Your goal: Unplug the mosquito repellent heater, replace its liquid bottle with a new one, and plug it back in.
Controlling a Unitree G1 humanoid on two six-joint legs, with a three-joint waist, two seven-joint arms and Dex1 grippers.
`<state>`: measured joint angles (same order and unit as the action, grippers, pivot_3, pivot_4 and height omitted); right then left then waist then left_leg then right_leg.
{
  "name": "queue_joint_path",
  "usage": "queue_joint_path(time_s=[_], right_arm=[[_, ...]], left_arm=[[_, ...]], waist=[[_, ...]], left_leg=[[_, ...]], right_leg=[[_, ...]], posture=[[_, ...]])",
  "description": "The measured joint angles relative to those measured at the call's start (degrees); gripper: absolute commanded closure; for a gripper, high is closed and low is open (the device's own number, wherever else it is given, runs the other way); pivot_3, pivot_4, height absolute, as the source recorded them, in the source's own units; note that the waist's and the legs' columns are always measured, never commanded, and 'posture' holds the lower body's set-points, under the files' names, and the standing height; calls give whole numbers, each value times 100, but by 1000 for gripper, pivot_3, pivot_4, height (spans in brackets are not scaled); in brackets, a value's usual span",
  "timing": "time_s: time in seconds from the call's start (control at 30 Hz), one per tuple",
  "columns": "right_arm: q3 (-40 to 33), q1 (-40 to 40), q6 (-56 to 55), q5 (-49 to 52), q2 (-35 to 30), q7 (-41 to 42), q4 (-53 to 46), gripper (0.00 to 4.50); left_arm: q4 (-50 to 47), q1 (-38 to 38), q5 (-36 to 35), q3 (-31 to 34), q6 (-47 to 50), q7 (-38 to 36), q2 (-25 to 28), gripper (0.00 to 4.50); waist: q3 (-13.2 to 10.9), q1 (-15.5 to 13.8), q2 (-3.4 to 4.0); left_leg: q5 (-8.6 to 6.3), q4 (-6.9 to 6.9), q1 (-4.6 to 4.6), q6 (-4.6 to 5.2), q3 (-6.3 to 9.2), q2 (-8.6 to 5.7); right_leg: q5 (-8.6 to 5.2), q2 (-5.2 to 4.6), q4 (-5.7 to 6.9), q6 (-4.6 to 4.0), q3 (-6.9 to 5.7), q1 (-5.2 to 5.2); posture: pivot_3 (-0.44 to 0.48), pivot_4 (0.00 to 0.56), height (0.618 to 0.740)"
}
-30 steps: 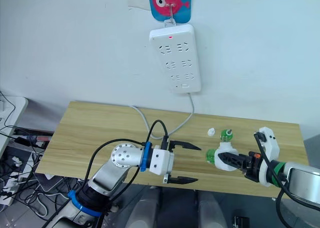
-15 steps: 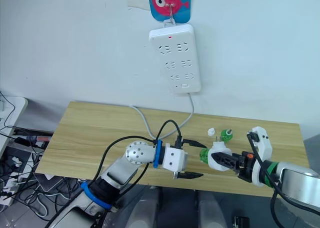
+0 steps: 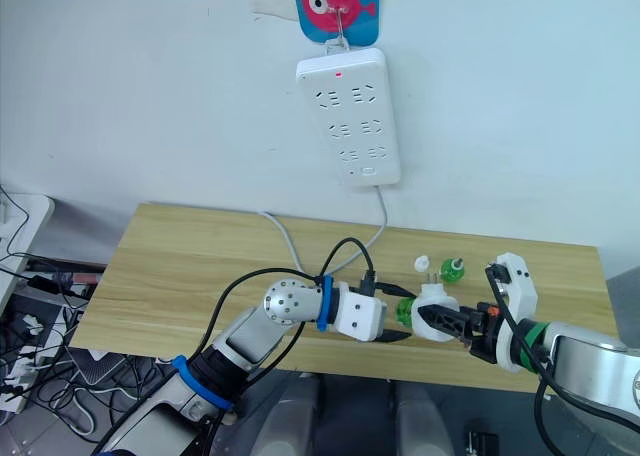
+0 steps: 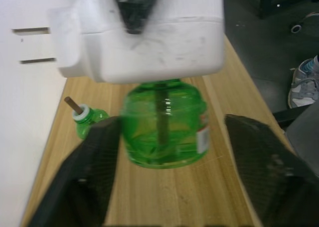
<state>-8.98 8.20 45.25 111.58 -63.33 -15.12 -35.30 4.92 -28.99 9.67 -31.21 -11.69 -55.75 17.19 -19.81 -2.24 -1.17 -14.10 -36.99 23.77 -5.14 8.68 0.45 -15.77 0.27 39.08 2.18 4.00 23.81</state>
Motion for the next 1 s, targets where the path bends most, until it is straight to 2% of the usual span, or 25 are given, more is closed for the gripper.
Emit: queue_joint_path(time_s=[0.03, 0.87, 0.9, 0.97, 1.0], right_arm=[[0, 0, -1, 0, 1, -8, 0, 1463], [150, -22, -90, -16, 410, -450, -50, 1463], [149, -37, -81, -16, 392, -440, -45, 746], [107, -132, -84, 0, 371, -303, -30, 102], [65, -184, -83, 2, 370, -204, -18, 20]], left_arm=[[13, -2, 9, 0, 3, 15, -13, 2289], [20, 141, 122, 17, 157, -2, -85, 2289], [20, 147, 112, 18, 156, -7, -84, 2289], [19, 211, 36, 6, 176, -28, -85, 2289], [18, 286, -4, -18, 177, -74, -95, 2289]], waist=[[0, 3, 0], [0, 71, 0], [0, 71, 0], [0, 75, 0], [0, 75, 1]], left_leg=[[0, 0, 0, 0, 0, 0], [0, 1, 1, 0, 4, 0], [0, 0, 1, 0, 4, 0], [0, 1, 0, 0, 3, 0], [0, 1, 1, 0, 4, 0]], right_leg=[[0, 0, 0, 0, 0, 0], [0, -1, 0, 0, -2, 0], [0, -1, 0, 0, -2, 0], [0, -1, 0, 0, -2, 0], [0, -1, 0, 0, -3, 0]], posture=[[134, 347, 740], [137, 329, 740], [137, 329, 740], [136, 326, 740], [136, 326, 740]])
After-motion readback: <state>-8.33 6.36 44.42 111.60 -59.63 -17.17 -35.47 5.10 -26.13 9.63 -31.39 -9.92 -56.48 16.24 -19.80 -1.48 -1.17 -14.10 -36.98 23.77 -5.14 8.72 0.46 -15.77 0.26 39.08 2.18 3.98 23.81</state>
